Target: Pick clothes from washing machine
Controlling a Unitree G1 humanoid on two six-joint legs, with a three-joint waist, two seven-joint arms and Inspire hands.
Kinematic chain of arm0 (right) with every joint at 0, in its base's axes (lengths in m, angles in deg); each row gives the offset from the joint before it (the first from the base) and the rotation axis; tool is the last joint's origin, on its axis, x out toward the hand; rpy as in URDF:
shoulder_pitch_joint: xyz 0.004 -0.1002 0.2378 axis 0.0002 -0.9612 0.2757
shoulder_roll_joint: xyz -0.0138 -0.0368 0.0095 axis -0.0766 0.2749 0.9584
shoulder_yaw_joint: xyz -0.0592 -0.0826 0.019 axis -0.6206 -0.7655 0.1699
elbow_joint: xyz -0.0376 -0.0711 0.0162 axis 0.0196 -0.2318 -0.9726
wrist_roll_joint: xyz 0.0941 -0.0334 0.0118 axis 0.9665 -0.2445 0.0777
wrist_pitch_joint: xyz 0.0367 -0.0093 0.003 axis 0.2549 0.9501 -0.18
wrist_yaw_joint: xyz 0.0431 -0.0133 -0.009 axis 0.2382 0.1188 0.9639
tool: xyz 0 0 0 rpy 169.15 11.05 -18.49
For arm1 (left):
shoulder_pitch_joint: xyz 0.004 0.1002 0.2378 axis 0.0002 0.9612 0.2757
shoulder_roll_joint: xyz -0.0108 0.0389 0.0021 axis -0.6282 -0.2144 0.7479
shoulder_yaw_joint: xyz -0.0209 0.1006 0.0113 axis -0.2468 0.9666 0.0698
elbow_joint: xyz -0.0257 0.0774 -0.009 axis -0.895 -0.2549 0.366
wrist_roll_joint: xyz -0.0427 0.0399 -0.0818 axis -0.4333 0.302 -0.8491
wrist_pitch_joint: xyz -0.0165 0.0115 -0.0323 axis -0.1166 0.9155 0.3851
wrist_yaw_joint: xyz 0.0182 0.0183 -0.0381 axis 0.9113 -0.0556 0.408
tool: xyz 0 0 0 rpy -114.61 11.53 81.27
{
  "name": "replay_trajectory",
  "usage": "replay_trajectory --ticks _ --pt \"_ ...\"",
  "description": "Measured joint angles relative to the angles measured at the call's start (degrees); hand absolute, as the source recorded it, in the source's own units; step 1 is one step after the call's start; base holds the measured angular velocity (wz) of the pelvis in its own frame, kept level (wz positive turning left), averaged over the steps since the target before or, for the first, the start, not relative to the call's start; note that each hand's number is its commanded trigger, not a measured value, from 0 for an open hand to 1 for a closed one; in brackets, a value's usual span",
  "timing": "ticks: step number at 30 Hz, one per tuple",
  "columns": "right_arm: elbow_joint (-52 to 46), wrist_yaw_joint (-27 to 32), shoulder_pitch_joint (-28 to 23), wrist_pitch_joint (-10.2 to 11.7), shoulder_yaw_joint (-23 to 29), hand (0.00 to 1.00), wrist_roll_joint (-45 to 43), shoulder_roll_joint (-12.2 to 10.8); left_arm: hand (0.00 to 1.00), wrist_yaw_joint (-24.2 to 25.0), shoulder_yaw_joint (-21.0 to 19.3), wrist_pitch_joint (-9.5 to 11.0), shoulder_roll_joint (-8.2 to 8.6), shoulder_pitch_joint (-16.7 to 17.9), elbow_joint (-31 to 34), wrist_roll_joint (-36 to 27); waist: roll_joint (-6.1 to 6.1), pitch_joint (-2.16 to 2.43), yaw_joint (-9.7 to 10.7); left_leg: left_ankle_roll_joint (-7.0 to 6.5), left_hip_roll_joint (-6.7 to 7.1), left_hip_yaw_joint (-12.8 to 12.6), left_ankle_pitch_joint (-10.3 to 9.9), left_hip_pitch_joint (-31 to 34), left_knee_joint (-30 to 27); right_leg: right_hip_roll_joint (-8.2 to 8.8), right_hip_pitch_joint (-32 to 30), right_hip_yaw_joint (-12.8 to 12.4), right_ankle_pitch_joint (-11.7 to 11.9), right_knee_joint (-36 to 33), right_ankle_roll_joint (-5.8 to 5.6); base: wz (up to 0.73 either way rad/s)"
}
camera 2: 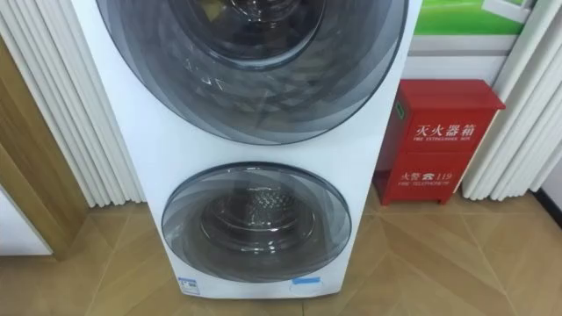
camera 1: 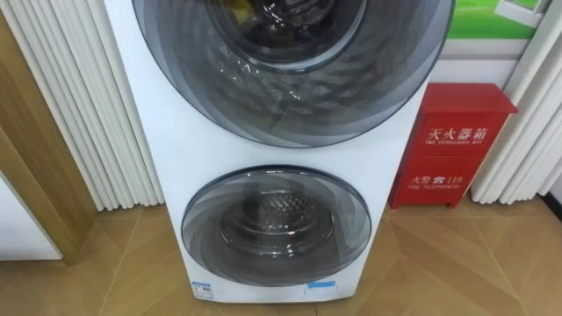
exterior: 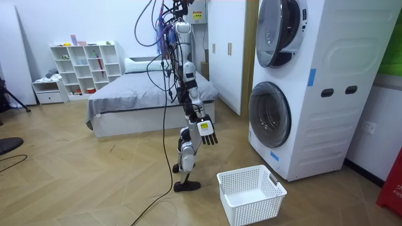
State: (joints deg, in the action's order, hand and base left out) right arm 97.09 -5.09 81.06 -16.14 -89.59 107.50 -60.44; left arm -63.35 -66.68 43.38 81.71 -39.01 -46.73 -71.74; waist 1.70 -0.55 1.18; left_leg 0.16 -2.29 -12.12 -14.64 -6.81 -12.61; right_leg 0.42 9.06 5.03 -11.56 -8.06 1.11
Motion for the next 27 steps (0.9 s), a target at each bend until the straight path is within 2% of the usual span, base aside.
replay_trajectory --ticks 6,9,12,21,27 --pt "0.0 -0.1 0.0 0.0 0.0 0.0 0.0 0.0 0.0 0.0 0.0 0.0 0.02 0.2 0.0 0.0 -0.15 0.08 0.0 0.01 -0.01 0.0 0.0 0.0 -0.1 -0.04 0.0 -0.2 0.0 -0.1 0.01 0.0" --pt "0.1 -0.4 0.0 0.0 0.0 0.0 0.1 0.0 0.0 0.0 0.0 -0.1 0.02 0.4 0.0 0.0 -0.54 0.38 0.0 0.01 0.0 0.0 0.0 0.0 -0.1 -0.02 0.0 -0.2 0.0 -0.1 0.02 0.0" --pt "0.2 -0.7 0.0 0.0 0.0 0.0 0.6 0.0 0.0 0.4 -0.4 -0.3 0.03 0.0 0.0 -0.3 -0.56 0.41 0.0 0.0 0.01 0.2 0.0 0.0 -0.1 0.0 0.0 -0.1 0.0 -0.1 0.01 0.0" --pt "0.9 -1.2 0.2 -0.2 0.0 0.0 0.6 0.0 0.0 1.5 -0.4 -0.4 0.03 0.0 -1.1 -1.2 -0.29 -0.01 0.0 0.0 -0.05 0.2 0.0 -0.3 -0.1 -0.05 0.1 0.0 0.0 -0.6 0.01 0.0" --pt "1.5 -1.2 1.0 -0.8 0.1 0.0 1.1 0.2 0.0 2.5 -0.5 -0.5 -0.08 -0.2 -1.5 -1.2 -0.23 -0.01 -0.2 0.0 0.03 0.4 0.0 0.1 -0.2 0.06 -0.1 0.2 0.0 -0.5 0.01 0.01"
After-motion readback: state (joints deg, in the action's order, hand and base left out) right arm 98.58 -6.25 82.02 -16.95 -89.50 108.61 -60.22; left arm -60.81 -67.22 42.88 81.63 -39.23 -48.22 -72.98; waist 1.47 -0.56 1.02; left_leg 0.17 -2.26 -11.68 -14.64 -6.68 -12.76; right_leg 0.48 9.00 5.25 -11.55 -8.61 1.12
